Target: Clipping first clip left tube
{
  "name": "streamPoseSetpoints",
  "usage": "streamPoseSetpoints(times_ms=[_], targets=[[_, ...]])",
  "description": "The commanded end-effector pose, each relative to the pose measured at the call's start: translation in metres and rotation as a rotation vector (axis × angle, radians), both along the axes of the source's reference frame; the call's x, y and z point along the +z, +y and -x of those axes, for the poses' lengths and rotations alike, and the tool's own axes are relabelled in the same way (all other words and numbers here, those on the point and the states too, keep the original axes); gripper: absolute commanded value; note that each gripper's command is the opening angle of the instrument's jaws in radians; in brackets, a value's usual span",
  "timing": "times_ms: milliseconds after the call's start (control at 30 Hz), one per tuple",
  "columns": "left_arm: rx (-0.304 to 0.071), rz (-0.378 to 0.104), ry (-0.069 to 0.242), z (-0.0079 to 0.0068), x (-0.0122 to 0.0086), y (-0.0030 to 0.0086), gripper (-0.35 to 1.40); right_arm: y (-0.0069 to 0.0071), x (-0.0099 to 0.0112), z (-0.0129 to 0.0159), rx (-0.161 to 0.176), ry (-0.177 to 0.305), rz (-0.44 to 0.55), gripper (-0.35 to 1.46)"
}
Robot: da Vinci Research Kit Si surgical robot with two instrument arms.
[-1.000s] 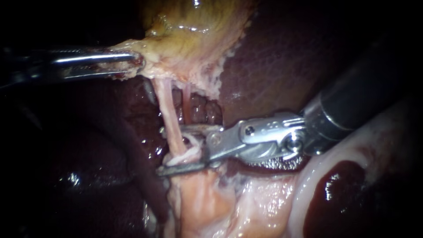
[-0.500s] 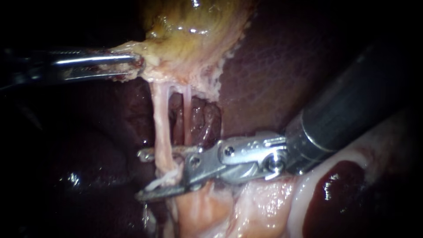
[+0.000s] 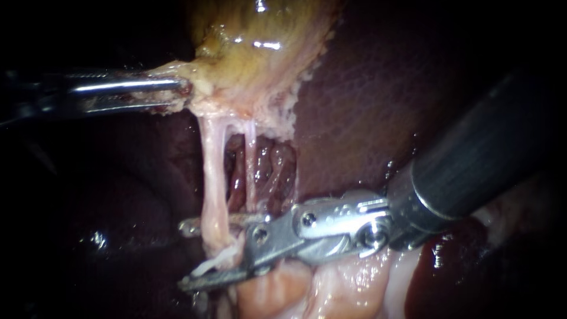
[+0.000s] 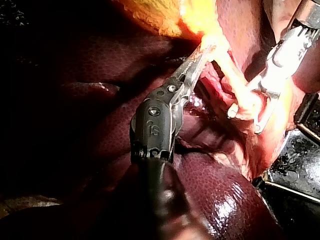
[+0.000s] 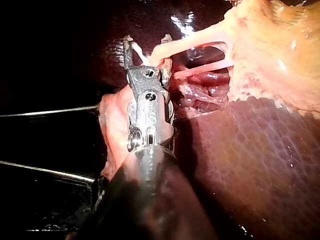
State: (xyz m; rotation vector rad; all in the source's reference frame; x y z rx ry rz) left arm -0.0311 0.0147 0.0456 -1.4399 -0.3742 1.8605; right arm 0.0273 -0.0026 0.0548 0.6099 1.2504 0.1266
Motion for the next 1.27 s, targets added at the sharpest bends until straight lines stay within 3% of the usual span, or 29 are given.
streamPoseSetpoints(times_ms=[33,400,533,733,967,1267], targets=[[-0.001,0.000,0.000,0.0000,0.0000,0.0000,-0.35,-0.0001,0.0001,0.0001,0.005,-0.005,-0.009,0.37],[0.000,0.000,0.000,0.0000,0.0001,0.0001,-0.35,-0.0001,0.0009,0.0003,0.009,-0.016,-0.034,-0.03],[0.000,-0.001,0.000,0.0000,0.0001,0.0001,-0.35,-0.0001,0.0010,0.0004,0.005,-0.015,-0.041,-0.33],[0.000,-0.001,0.000,0.0001,0.0002,0.0002,-0.35,0.0000,0.0011,0.0004,0.006,-0.029,-0.091,-0.35],[0.000,-0.001,0.000,0.0001,0.0002,0.0002,-0.35,0.0001,0.0018,0.0006,-0.015,-0.028,-0.089,-0.35],[0.000,-0.001,0.000,0.0000,0.0002,0.0002,-0.35,0.0002,0.0019,0.0007,-0.017,-0.030,-0.100,-0.35]])
